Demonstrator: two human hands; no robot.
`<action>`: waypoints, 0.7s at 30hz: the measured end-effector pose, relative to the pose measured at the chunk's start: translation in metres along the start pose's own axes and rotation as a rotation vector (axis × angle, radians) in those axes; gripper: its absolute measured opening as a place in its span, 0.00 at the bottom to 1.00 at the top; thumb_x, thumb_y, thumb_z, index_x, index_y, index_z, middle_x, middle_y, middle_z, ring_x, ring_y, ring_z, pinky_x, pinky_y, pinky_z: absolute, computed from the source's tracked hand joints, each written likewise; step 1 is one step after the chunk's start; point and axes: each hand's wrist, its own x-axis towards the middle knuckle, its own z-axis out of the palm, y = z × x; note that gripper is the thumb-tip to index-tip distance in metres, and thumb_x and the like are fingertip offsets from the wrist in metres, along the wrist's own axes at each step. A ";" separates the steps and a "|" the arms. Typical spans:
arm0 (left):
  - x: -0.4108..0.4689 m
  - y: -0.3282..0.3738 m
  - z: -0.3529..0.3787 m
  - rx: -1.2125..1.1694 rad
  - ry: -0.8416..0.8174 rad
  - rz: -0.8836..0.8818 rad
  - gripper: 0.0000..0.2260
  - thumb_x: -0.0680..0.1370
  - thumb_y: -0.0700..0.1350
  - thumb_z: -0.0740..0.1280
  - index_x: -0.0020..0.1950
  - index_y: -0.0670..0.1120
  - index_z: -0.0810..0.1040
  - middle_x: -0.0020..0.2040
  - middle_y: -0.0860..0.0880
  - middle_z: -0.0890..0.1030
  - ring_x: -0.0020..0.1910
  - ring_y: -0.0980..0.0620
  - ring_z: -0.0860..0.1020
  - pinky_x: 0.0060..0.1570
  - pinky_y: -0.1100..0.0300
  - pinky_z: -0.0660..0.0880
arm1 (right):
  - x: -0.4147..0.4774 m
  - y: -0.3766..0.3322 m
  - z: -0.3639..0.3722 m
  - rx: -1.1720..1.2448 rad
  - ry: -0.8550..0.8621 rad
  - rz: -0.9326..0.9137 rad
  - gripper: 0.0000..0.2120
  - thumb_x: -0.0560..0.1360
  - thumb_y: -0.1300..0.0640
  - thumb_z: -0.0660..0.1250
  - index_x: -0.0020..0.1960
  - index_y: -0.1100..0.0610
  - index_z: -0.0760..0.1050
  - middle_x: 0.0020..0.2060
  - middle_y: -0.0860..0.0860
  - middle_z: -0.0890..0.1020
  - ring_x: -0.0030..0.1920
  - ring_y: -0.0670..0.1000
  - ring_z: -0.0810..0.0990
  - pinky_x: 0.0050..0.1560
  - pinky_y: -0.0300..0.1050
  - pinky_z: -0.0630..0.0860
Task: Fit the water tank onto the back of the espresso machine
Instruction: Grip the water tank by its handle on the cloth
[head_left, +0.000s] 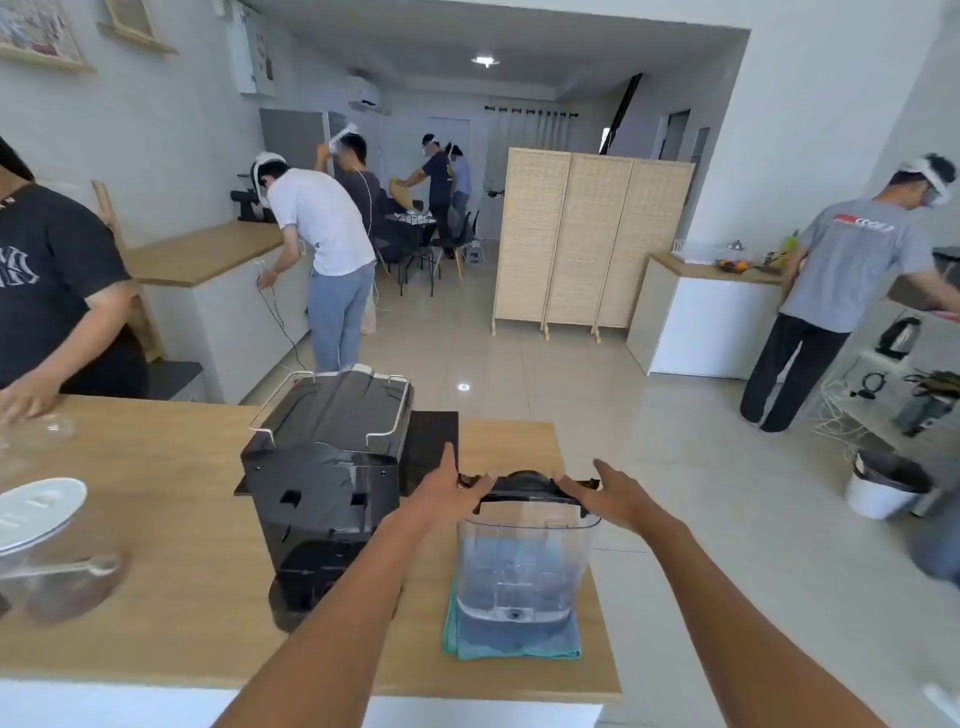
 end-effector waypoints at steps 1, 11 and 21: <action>0.002 -0.001 0.004 -0.018 0.000 -0.056 0.46 0.79 0.64 0.64 0.83 0.44 0.39 0.80 0.43 0.64 0.77 0.44 0.65 0.69 0.57 0.64 | -0.001 0.000 0.000 0.046 -0.009 0.001 0.52 0.71 0.26 0.61 0.81 0.58 0.52 0.77 0.58 0.65 0.77 0.59 0.63 0.71 0.53 0.63; 0.018 -0.021 0.028 -0.220 0.093 -0.118 0.22 0.78 0.64 0.65 0.67 0.54 0.71 0.63 0.56 0.76 0.68 0.52 0.71 0.69 0.53 0.64 | 0.007 0.021 0.016 0.278 -0.041 -0.074 0.36 0.68 0.23 0.63 0.62 0.49 0.76 0.54 0.47 0.83 0.49 0.44 0.81 0.51 0.43 0.75; 0.020 -0.044 0.030 -0.273 0.285 0.185 0.22 0.76 0.59 0.73 0.69 0.57 0.79 0.53 0.57 0.87 0.49 0.57 0.85 0.52 0.57 0.80 | 0.000 0.031 0.027 0.437 0.125 -0.282 0.37 0.69 0.29 0.67 0.74 0.36 0.62 0.65 0.39 0.78 0.62 0.48 0.80 0.65 0.52 0.77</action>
